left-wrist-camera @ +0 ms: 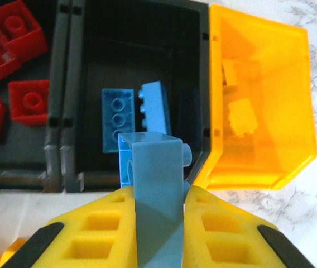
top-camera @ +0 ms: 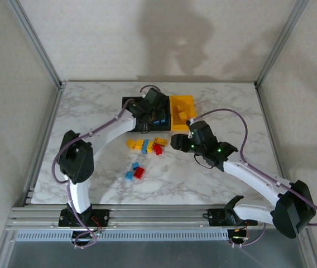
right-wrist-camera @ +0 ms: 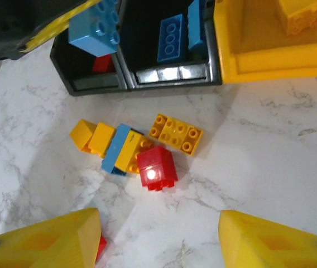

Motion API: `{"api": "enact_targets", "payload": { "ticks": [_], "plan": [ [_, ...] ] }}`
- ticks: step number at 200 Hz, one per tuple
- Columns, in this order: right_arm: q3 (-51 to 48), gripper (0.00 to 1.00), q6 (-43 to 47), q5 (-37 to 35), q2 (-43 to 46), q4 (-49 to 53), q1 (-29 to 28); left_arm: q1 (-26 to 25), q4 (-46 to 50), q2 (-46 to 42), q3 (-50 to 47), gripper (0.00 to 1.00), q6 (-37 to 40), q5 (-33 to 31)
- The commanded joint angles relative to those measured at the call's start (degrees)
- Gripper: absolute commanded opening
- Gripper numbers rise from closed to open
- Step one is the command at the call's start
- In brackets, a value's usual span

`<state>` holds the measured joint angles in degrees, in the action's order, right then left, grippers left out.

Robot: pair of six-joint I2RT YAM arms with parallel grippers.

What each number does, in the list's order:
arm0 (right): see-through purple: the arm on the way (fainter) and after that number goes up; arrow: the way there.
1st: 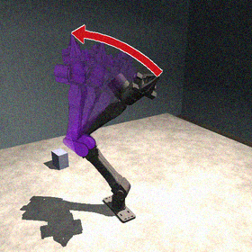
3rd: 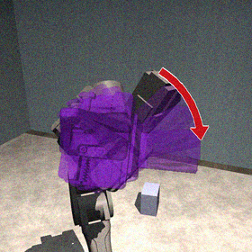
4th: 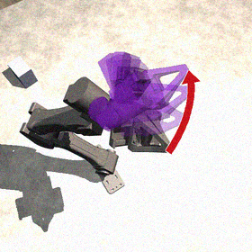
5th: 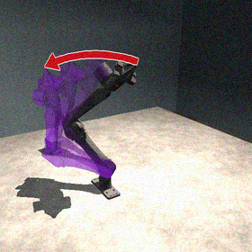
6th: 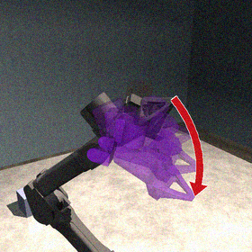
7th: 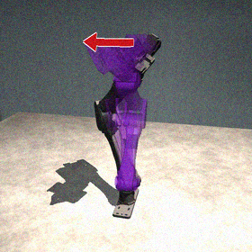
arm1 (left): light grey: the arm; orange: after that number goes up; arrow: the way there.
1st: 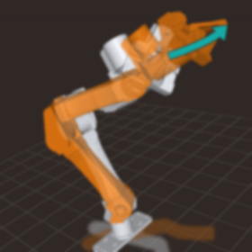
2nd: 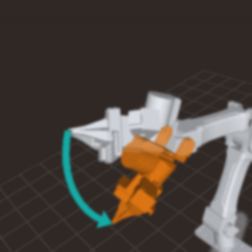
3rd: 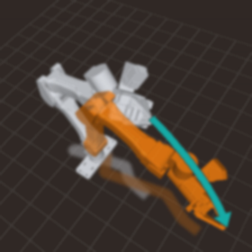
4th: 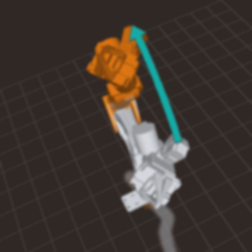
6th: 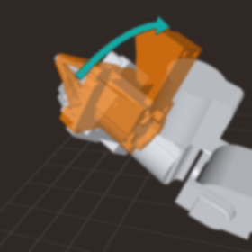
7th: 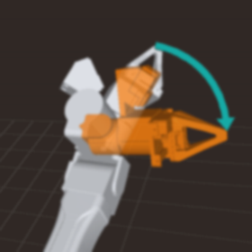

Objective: Sort the legos into containers by color
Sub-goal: Place the lego in the container.

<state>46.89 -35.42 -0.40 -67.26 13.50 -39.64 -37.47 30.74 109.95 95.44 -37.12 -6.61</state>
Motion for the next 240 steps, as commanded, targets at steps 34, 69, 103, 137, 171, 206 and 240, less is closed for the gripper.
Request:
{"api": "enact_targets", "payload": {
  "ticks": [34,69,103,137,171,206,240],
  "plan": [
    [1.7,0.58,-1.1,-1.6,0.9,0.4,1.6,3.1,6.4,12.2,14.9,0.12,4.1,0.4],
    [0.8,0.58,-1.8,-2.5,3.3,1.8,1.8,4.3,10.1,20.0,24.3,0.13,5.3,0.3],
    [0.2,0.58,-2.1,-3.6,4.6,3.8,1.9,5.6,12.3,25.9,30.7,0.14,5.5,1.3],
    [0.2,0.58,-2.3,-3.9,5.2,4.7,2.1,6.3,11.9,28.4,32.4,0.15,5.2,1.8],
    [0.8,0.58,-2.3,-3.4,4.8,4.8,2.1,6.8,11.5,29.6,32.6,0.19,5.1,2.4],
    [0.9,0.58,-2.3,-3.3,4.9,5.0,2.1,7.0,11.5,29.5,32.8,0.39,5.1,2.3],
    [0.6,0.58,-2.8,-2.8,5.2,4.6,2.1,7.0,11.3,27.3,32.9,0.5,5.2,2.7]
  ]
}}
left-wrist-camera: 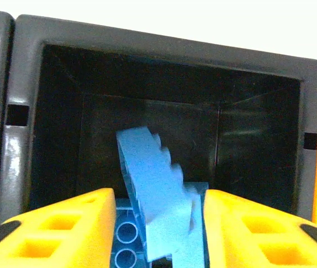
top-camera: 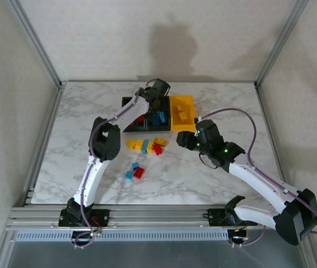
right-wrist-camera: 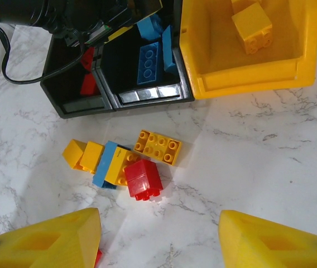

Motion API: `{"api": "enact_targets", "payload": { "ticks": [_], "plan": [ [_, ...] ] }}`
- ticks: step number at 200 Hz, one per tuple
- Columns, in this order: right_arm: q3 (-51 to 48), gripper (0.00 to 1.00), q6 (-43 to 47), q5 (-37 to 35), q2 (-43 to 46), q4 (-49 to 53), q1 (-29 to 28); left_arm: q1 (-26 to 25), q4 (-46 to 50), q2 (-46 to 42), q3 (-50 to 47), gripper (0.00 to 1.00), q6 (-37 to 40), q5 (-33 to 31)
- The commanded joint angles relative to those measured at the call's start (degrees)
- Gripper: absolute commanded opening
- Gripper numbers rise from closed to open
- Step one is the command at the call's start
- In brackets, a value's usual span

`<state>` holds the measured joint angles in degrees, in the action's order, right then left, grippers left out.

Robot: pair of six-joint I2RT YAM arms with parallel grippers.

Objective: Sort the legos into containers by color
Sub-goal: Place the lego in the container, then pick up the lego from the middle-left of the table.

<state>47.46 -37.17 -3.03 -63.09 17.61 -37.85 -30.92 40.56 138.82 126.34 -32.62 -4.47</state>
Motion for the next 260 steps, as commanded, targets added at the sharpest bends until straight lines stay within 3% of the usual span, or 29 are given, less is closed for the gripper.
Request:
{"api": "enact_targets", "payload": {
  "ticks": [1,51,109,187,217,260],
  "plan": [
    [0.0,0.58,-1.1,-0.1,1.1,0.5,0.3,0.4,1.5,-1.7,2.0,0.5,0.8,0.6],
    [0.1,0.58,-0.9,-0.1,2.6,1.3,0.3,-0.8,0.5,-10.4,-3.5,0.5,1.0,0.8],
    [0.0,0.61,1.5,1.3,3.5,3.1,0.4,-2.1,-10.3,-31.4,-29.6,0.51,0.2,4.5],
    [-1.2,0.61,5.7,6.2,0.7,-1.0,-1.7,-2.6,-16.2,-55.2,-60.7,0.53,-4.1,6.3],
    [-3.0,0.61,7.6,6.9,0.0,-2.1,-4.1,-4.5,-16.2,-59.4,-68.0,0.54,-4.5,8.8],
    [-5.6,0.61,7.2,7.4,0.5,-3.7,-4.9,-9.6,-15.6,-58.9,-72.4,0.54,-5.8,9.7]
  ]
}}
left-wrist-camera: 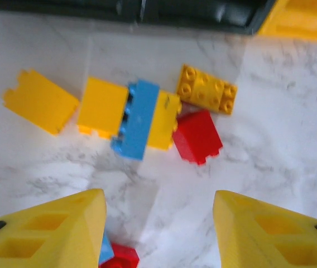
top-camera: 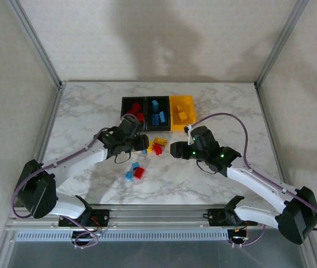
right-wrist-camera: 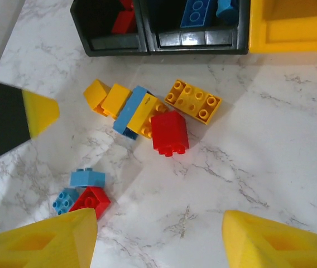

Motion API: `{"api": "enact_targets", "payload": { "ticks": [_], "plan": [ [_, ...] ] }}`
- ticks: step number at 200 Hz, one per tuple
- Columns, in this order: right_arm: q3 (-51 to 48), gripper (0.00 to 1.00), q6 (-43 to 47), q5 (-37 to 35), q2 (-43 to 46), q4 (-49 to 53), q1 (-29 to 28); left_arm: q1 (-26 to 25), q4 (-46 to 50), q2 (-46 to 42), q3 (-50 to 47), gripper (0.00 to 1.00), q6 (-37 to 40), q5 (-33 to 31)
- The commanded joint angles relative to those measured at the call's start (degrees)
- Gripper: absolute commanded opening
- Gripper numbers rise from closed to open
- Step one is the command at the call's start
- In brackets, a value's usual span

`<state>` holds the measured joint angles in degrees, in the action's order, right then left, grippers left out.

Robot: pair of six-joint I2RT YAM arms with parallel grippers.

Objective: Sort the legos into containers by color
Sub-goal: Pick up the lego from the middle-left of the table.

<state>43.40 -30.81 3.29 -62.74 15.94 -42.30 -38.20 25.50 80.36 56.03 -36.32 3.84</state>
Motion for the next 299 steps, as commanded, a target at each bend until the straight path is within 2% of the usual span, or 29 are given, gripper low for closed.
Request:
{"api": "enact_targets", "payload": {
  "ticks": [1,60,97,144,188,238,259,299],
  "plan": [
    [-1.5,0.61,0.8,1.1,0.1,-2.0,-0.5,-2.4,-0.5,-0.3,-2.1,0.54,-2.2,1.4],
    [-3.1,0.61,0.2,0.6,1.8,-1.9,-0.8,-4.6,5.1,2.2,-4.6,0.62,-5.2,-6.2],
    [-4.3,0.61,0.0,0.9,2.2,-3.1,-0.8,-4.7,0.8,0.9,-9.7,0.71,-11.8,-7.6],
    [-4.5,0.6,0.3,0.9,2.2,-3.4,-0.8,-4.8,-1.9,4.9,-11.2,0.71,-14.1,-7.7],
    [-5.2,0.6,0.3,-0.1,3.0,-2.7,-0.8,-4.8,-3.7,8.2,-10.9,0.63,-14.7,-6.9],
    [-5.4,0.6,0.3,-0.5,2.3,-3.3,-0.8,-4.8,-3.1,8.8,-9.8,0.36,-14.3,-8.2],
    [-5.1,0.6,0.4,-0.2,1.7,-3.6,-0.8,-4.8,-2.4,9.1,-8.3,0.3,-13.7,-8.6],
    [-4.5,0.6,0.7,0.8,2.2,-3.8,-0.8,-4.6,0.9,8.8,-3.7,0.27,-11.9,-10.6]
  ]
}}
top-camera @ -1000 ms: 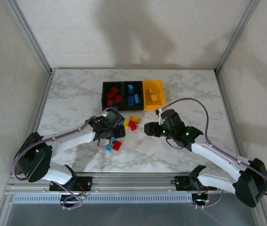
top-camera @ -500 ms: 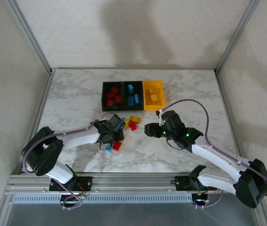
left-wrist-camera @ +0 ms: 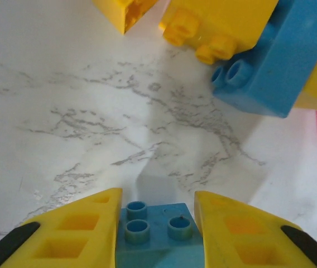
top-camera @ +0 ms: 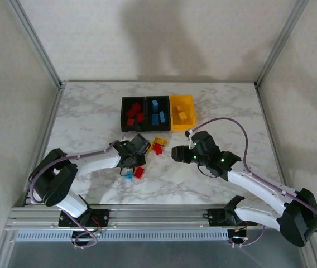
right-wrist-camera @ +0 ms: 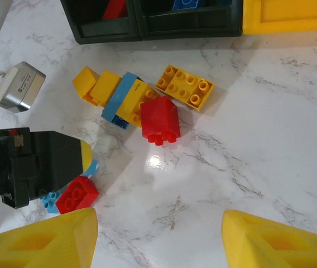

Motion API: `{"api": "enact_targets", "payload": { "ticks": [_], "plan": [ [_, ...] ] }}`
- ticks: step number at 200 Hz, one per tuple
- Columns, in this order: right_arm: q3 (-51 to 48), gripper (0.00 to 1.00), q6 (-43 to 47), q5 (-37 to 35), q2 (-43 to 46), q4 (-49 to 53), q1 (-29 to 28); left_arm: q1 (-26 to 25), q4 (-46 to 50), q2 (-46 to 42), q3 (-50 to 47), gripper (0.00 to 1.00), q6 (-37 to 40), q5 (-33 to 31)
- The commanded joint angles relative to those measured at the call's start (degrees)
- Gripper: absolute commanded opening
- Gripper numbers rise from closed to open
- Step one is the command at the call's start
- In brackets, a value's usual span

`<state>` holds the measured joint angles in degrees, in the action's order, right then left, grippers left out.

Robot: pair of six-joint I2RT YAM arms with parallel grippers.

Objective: Sort the legos into containers by color
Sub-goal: Pick up the lego from the middle-left of the table, then place the lego in the container.

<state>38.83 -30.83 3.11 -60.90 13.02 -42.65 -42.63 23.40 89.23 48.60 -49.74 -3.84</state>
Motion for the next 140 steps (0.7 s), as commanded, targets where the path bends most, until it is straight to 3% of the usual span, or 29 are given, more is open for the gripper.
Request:
{"api": "enact_targets", "payload": {
  "ticks": [1,52,140],
  "plan": [
    [0.1,0.6,0.7,1.0,0.4,-0.8,-0.5,-0.2,3.0,-0.1,3.9,0.27,1.6,-3.0],
    [0.8,0.6,0.1,1.8,2.1,-1.8,-0.5,0.2,4.4,1.9,12.6,0.27,4.4,-3.2],
    [2.5,0.61,-1.8,-0.7,5.8,-1.1,-0.1,4.5,6.3,14.5,33.6,0.26,11.0,-2.2]
  ]
}}
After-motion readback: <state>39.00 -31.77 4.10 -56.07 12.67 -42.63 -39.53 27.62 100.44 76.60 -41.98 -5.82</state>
